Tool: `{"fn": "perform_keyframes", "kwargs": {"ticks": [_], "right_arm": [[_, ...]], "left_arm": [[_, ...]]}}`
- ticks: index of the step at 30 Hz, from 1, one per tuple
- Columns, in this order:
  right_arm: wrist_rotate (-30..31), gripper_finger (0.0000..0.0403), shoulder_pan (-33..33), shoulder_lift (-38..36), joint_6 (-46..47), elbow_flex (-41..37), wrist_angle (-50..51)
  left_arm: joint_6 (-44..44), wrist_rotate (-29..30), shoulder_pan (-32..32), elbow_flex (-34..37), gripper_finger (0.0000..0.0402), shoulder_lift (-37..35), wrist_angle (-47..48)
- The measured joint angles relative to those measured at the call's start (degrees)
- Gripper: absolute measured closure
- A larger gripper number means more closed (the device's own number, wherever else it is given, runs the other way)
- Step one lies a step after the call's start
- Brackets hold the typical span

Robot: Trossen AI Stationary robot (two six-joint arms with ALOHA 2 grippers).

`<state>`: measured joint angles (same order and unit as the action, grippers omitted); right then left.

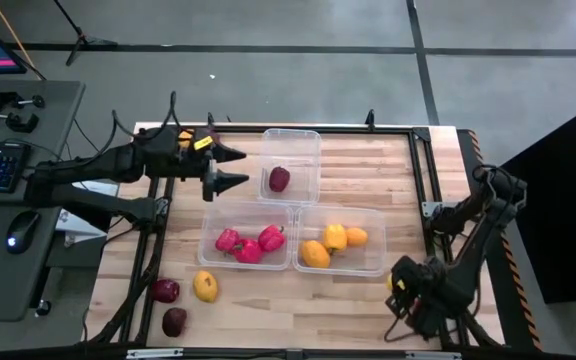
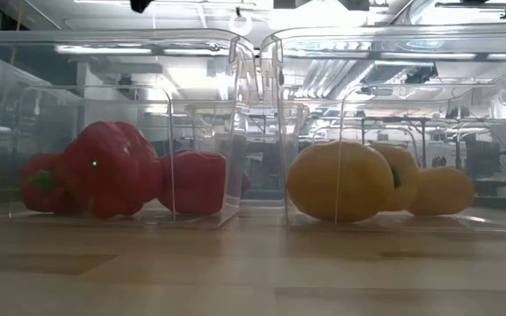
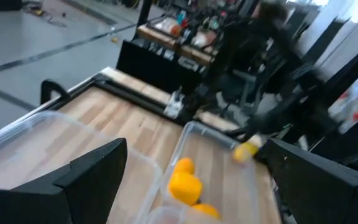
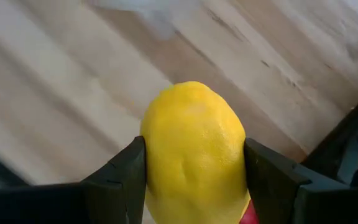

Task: Sort produce into baskets
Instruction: Put the bottom right lemon into the middle right transparent bin

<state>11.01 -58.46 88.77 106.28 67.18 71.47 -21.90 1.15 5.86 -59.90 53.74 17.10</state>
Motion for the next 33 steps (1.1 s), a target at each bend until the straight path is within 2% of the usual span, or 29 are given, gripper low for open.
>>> {"fn": "perform_keyframes", "kwargs": {"ticks": [7,11,17,22,27,33], "right_arm": [[-2.66,0.0204,-0.04,-10.01,1.29,-18.28,-16.51],[-5.61,0.0200,-0.04,-14.96,0.51,-23.41,-20.74],[-4.79,0.0181,-0.04,-18.99,-1.21,-25.28,-20.16],[-3.13,0.0169,-0.04,-19.14,-2.24,-25.31,-20.16],[-4.12,0.0164,-0.04,-19.12,-2.39,-25.31,-20.26],[-4.47,0.0110,-0.04,-19.12,-3.01,-25.29,-22.65]], "left_arm": [[-2.54,-0.01,-1.91,0.00,0.0030,0.19,-4.39],[-3.55,0.34,-2.69,0.00,0.0030,0.21,-5.02],[-4.07,2.46,-2.99,0.00,0.0030,0.22,-5.02],[-4.80,2.62,-2.99,0.00,0.0030,0.22,-5.02],[-4.95,3.92,-2.98,0.00,0.0030,0.22,-5.00],[-4.95,5.37,-2.97,0.00,0.0030,0.24,-4.98]]}}
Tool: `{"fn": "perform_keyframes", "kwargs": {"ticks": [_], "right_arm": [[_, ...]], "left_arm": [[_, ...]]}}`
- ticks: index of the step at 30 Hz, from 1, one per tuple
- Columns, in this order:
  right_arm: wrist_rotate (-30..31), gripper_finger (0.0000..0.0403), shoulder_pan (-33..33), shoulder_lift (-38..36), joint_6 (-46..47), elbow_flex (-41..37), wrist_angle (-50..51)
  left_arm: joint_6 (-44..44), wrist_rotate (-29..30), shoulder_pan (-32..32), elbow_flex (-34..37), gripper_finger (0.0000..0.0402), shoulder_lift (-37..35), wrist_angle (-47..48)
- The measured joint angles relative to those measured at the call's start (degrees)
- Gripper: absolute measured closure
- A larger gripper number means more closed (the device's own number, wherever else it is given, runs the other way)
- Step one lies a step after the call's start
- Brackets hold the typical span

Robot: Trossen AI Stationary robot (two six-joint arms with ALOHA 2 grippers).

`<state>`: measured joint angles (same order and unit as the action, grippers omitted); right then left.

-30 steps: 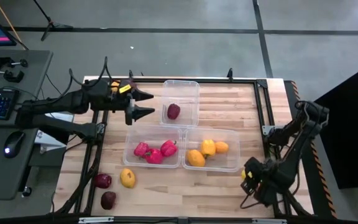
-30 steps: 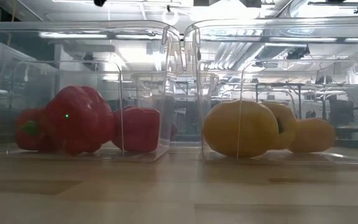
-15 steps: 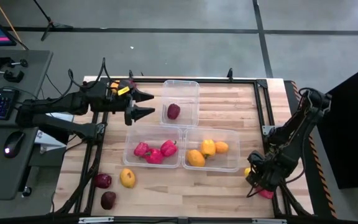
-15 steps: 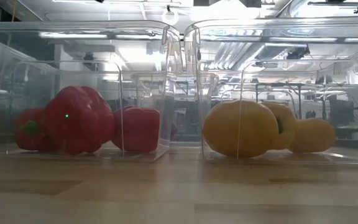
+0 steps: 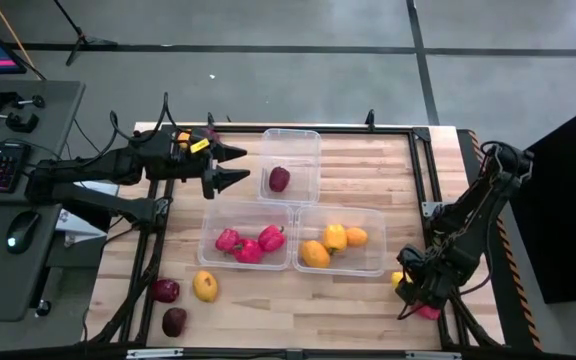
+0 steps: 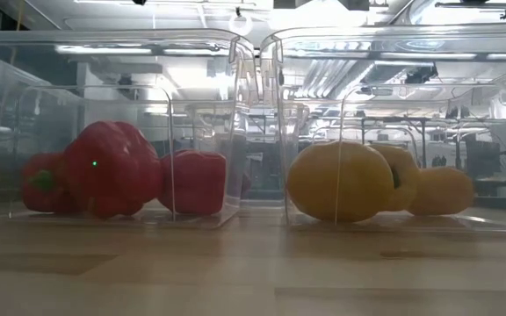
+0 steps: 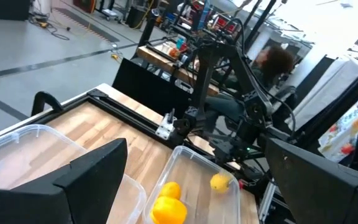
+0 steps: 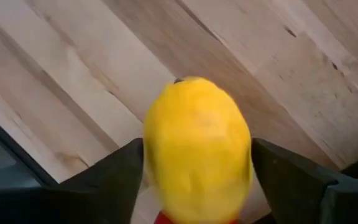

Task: Sort produce into baskets
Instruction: Put the bottom right lemon into the middle right transparent bin, then remove the yellow bell pepper from the middle right transparent bin

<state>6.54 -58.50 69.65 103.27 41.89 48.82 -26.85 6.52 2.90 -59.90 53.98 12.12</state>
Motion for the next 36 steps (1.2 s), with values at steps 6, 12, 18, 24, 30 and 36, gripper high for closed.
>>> {"fn": "perform_keyframes", "kwargs": {"ticks": [6,12,18,24,30,36], "right_arm": [[-0.63,0.0043,0.46,-2.45,0.75,0.02,2.57],[1.25,0.0023,1.69,-12.84,2.09,0.02,4.65],[18.29,0.0022,2.01,-25.74,9.72,0.04,4.21],[36.75,0.0022,2.01,-32.38,8.75,0.07,2.79],[59.40,0.0022,2.35,-29.71,6.37,0.07,-3.87],[60.81,0.0022,4.56,-27.10,4.61,0.09,-11.12]], "left_arm": [[1.30,0.07,0.02,0.00,0.0030,0.00,0.00],[2.13,-1.03,1.24,-0.04,0.0030,-0.01,0.01],[7.78,-5.26,3.93,-3.47,0.0030,-0.43,3.30],[13.29,-5.42,5.09,-8.30,0.0030,-0.49,12.94],[14.14,-6.19,4.62,-8.39,0.0030,-0.83,21.94],[17.67,-7.77,4.14,-8.35,0.0030,-0.81,21.26]]}}
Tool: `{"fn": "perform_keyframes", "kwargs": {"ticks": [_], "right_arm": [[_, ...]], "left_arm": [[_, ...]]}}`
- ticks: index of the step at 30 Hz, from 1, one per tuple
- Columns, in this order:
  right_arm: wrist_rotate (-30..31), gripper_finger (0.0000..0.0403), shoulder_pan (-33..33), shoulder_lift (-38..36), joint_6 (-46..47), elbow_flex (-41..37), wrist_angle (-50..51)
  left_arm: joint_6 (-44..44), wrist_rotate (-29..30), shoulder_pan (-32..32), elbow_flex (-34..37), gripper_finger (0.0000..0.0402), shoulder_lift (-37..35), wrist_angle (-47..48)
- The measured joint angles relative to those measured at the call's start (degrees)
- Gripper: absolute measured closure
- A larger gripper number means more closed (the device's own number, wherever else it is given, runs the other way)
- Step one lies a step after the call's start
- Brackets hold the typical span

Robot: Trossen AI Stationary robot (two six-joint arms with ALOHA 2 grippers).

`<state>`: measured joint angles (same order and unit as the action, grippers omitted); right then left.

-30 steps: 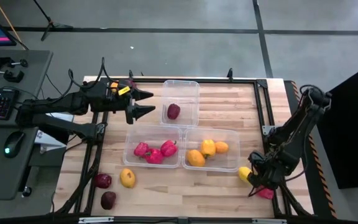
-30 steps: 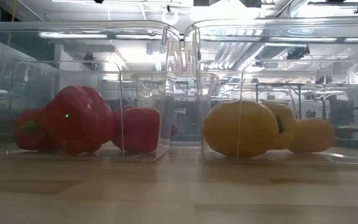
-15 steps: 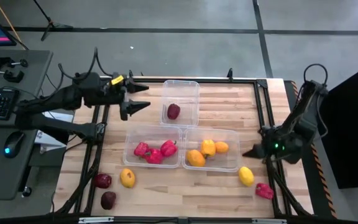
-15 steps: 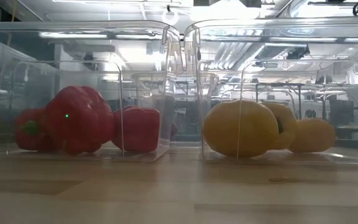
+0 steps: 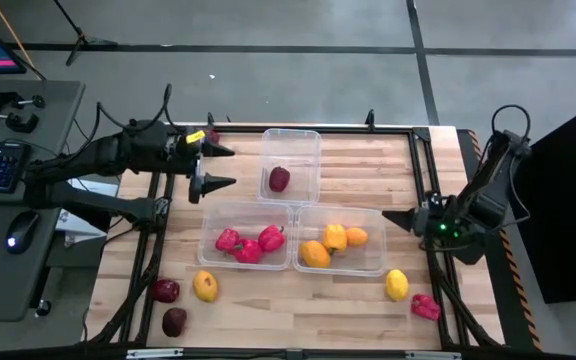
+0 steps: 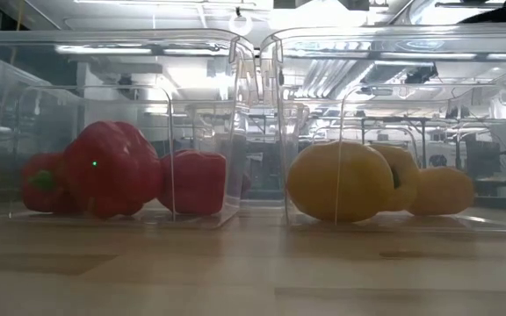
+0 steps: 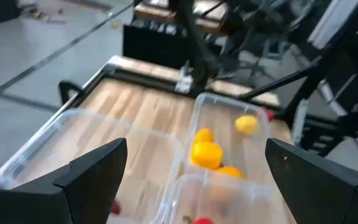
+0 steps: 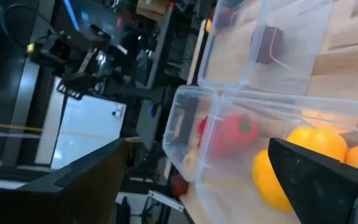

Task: Sort produce into baskets
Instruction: Remove the yellow bell pepper from the middle right transparent bin

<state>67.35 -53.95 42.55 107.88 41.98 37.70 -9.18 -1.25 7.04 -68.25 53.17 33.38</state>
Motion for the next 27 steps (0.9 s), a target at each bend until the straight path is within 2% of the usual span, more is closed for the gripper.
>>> {"fn": "perform_keyframes", "kwargs": {"ticks": [3,7,10,14,17,20,27], "right_arm": [[-4.67,0.0022,3.41,1.04,2.18,0.00,1.25],[-21.46,0.0022,9.43,0.83,3.59,0.00,4.11],[-34.08,0.0022,13.22,1.28,5.84,0.00,9.96],[-46.68,0.0022,16.10,1.63,4.85,0.00,14.41],[-47.50,0.0022,16.19,1.29,0.20,0.00,14.55],[-43.18,0.0022,16.17,1.51,-0.50,0.00,14.26],[-41.84,0.0022,16.63,2.49,-0.24,-0.02,17.82]], "left_arm": [[0.36,-0.69,0.05,0.00,0.0030,0.21,-3.47],[-0.14,-0.52,0.05,0.00,0.0030,0.92,-5.80],[-1.25,1.25,0.05,0.00,0.0030,1.52,-6.42],[-5.00,5.24,0.05,0.00,0.0030,2.94,-6.45],[-8.70,7.94,0.01,0.00,0.0030,4.44,-7.36],[-11.52,9.33,0.01,0.00,0.0030,6.73,-11.11],[-14.24,9.53,0.01,0.00,0.0030,14.49,-20.47]]}}
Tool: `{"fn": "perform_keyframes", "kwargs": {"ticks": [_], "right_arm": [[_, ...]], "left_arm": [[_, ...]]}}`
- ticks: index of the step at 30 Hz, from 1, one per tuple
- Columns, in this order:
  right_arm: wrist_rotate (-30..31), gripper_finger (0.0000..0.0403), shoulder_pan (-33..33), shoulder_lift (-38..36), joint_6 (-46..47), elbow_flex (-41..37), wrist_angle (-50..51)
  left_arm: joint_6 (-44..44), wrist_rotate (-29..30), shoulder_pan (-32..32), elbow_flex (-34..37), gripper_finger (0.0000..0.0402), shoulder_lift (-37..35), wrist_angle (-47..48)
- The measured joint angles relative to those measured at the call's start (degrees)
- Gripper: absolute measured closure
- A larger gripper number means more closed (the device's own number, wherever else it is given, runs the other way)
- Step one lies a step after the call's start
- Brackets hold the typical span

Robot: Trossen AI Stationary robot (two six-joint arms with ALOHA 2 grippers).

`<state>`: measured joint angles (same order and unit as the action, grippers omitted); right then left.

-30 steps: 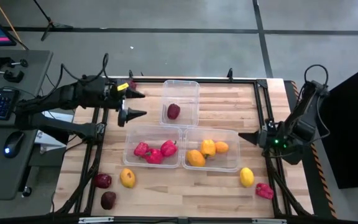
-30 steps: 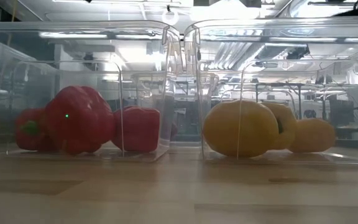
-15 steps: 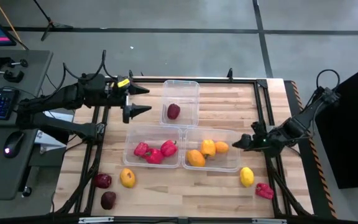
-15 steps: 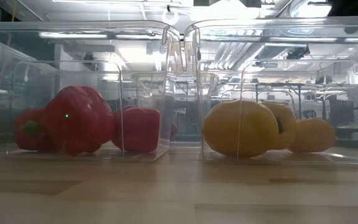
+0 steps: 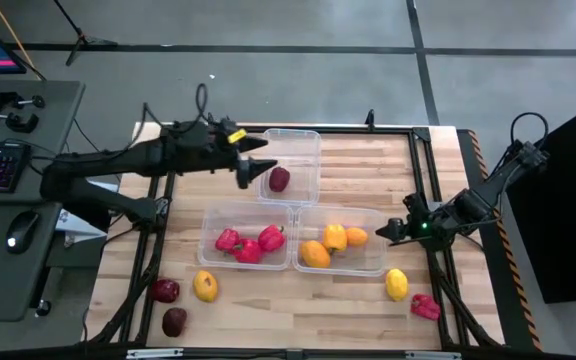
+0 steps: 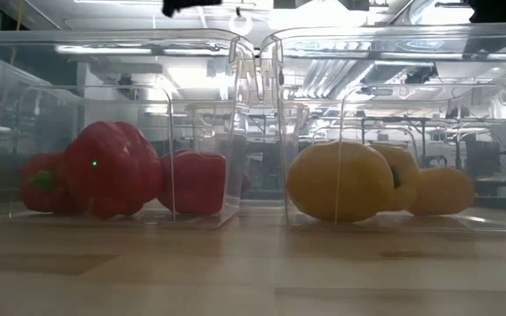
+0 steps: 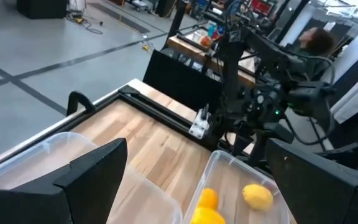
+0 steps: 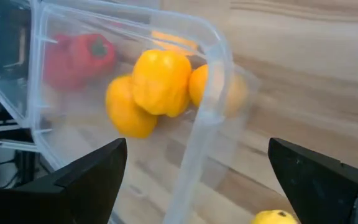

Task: Sort produce into baskets
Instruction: Remove the yellow bell pepper from the middle right transparent bin

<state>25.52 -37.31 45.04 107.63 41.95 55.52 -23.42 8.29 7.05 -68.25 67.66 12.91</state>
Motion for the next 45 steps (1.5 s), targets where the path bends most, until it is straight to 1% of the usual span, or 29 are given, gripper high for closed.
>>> {"fn": "perform_keyframes", "kwargs": {"ticks": [3,6,13,16,19,21,24,25,26,31,34,36,39,42,45], "right_arm": [[0.76,0.0029,0.06,0.04,-0.10,0.00,0.51],[1.03,0.0059,0.23,0.63,0.41,0.00,0.30],[-0.86,0.0184,1.95,6.49,0.55,0.00,-2.12],[-1.53,0.0227,2.86,8.55,0.55,-0.02,-2.86],[-1.54,0.0270,2.96,9.47,0.41,-0.02,-5.19],[-1.34,0.0304,2.95,9.62,0.27,-0.03,-6.78],[-1.19,0.0368,2.96,9.49,0.13,0.02,-9.43],[-0.54,0.0382,2.96,9.35,-1.30,0.49,-9.41],[-0.50,0.0388,2.94,9.29,-2.43,1.28,-9.22],[0.03,0.0373,3.43,9.40,-4.62,8.38,-2.94],[0.85,0.0386,4.04,9.40,-6.14,13.24,2.11],[1.31,0.0394,4.66,9.39,-7.61,16.46,4.57],[1.27,0.0391,6.36,9.40,-10.02,20.38,6.84],[1.44,0.0391,8.33,9.47,-12.07,22.76,7.30],[1.03,0.0396,10.53,9.75,-13.81,23.61,7.31]], "left_arm": [[0.17,-0.21,0.02,0.02,0.0030,2.88,-1.62],[1.67,-0.60,0.43,0.01,0.0030,5.25,-3.65],[3.46,-6.00,1.64,0.02,0.0030,7.93,-8.47],[5.68,-6.55,1.62,0.02,0.0030,7.89,-9.08],[6.05,-6.86,1.62,0.02,0.0030,7.48,-8.90],[6.19,-8.61,1.53,0.02,0.0030,7.41,-9.08],[6.69,-12.14,0.91,0.02,0.0030,7.45,-8.85],[7.34,-13.27,0.66,0.02,0.0030,7.45,-8.77],[8.01,-14.08,0.42,0.02,0.0030,7.45,-8.68],[10.58,-14.38,-0.88,-0.45,0.0030,7.45,-7.70],[13.87,-14.35,-1.74,-2.72,0.0030,8.52,-6.54],[18.77,-14.29,-2.55,-5.32,0.0030,9.98,-3.36],[28.73,-13.76,-4.31,-11.99,0.0030,13.79,2.77],[40.31,-11.87,-6.68,-20.88,0.0030,19.36,10.12],[52.53,-7.58,-9.73,-30.55,0.0030,25.98,17.94]]}}
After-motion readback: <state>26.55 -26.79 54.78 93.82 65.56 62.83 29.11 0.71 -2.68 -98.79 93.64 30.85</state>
